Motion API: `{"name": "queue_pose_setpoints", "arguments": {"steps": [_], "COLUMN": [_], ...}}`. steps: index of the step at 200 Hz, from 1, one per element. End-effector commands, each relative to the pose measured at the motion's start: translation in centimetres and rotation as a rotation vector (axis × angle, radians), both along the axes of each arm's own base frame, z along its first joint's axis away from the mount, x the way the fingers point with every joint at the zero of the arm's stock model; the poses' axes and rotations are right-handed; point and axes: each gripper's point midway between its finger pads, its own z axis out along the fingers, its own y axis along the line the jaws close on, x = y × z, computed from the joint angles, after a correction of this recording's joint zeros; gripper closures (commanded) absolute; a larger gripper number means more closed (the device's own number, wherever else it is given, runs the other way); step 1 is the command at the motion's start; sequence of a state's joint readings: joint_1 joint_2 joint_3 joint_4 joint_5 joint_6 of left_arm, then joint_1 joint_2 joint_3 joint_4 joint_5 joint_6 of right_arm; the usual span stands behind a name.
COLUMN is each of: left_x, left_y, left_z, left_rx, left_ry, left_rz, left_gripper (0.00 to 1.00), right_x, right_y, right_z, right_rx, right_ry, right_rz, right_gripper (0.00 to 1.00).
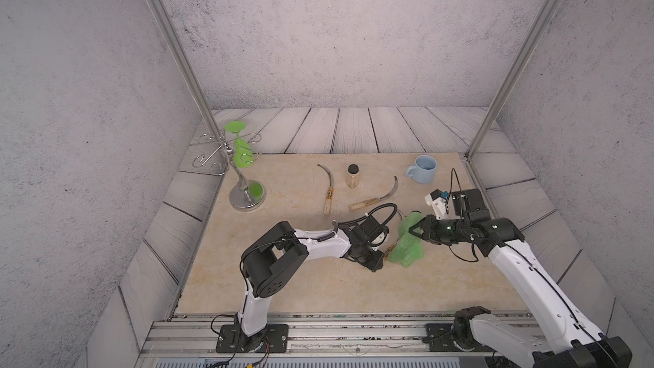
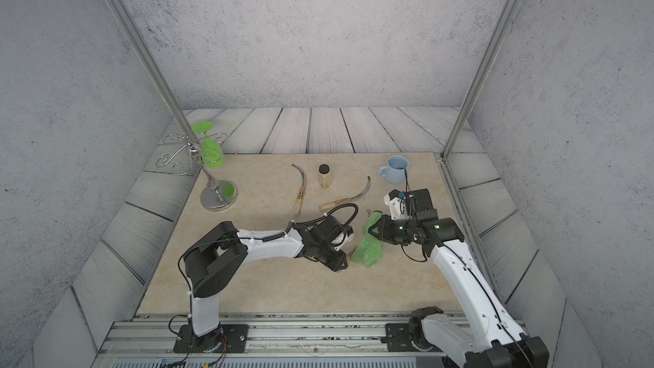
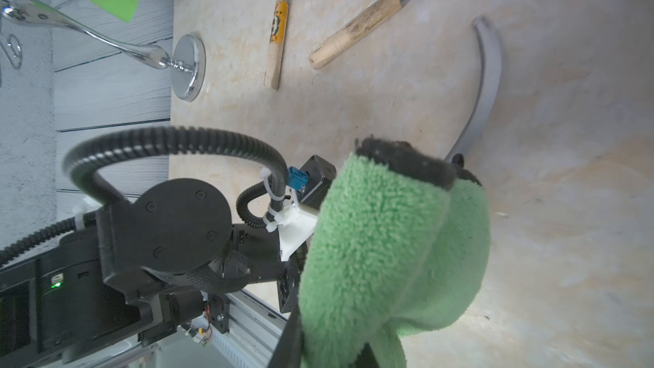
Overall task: Wipe small sickles with rags
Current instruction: Place the small sickle at the center of the board, then wipe the small sickle.
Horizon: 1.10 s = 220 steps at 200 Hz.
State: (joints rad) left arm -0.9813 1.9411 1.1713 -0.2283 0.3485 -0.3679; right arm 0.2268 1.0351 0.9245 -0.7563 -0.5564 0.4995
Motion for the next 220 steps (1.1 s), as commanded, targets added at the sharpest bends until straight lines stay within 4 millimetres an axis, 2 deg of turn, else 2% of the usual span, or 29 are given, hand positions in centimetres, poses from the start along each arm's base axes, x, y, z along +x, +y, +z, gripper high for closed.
{"name": "queue_pose_setpoints", "arguments": {"steps": [1, 69, 117, 130, 168, 189, 220], "left_x": [0.2, 0.3, 0.5, 0.5, 0.5, 0.6, 0.8], "left_y": [1.5, 0.6, 0.2, 0.1, 0.0, 0.0, -0.1], "left_z": [-1.0, -1.4, -1.6, -1.6, -1.8, -1.6, -1.4], "left_rx": [0.036, 0.017, 0.014, 0.014, 0.018, 0.020, 0.020], "left_ry": [0.009, 0.031, 0.041, 0.042, 0.049, 0.045, 0.043], "left_rz": [0.024, 0.023, 0.030, 0.032, 0.033, 0.036, 0.050], "left_gripper": [1.00, 1.00, 1.00, 1.00, 1.00, 1.00, 1.00], "right_x": [0.7, 3.7, 4.3, 4.5, 4.5, 3.8, 1.6], "right_y": [1.2, 2.4, 2.6, 2.6, 2.5, 2.5, 2.3], "right_z": [-0.8, -5.9, -10.2, -11.0, -12.8, -13.1, -12.9], "right_rx": [0.073, 0.070, 0.033, 0.024, -0.029, -0.069, -0.121], "right_ry": [0.019, 0.106, 0.197, 0.205, 0.241, 0.252, 0.260], "right_rz": [-0.010, -0.060, -0.101, -0.107, -0.100, -0.085, -0.072], "right_gripper": [0.82, 0.83, 0.82, 0.79, 0.56, 0.51, 0.48]}}
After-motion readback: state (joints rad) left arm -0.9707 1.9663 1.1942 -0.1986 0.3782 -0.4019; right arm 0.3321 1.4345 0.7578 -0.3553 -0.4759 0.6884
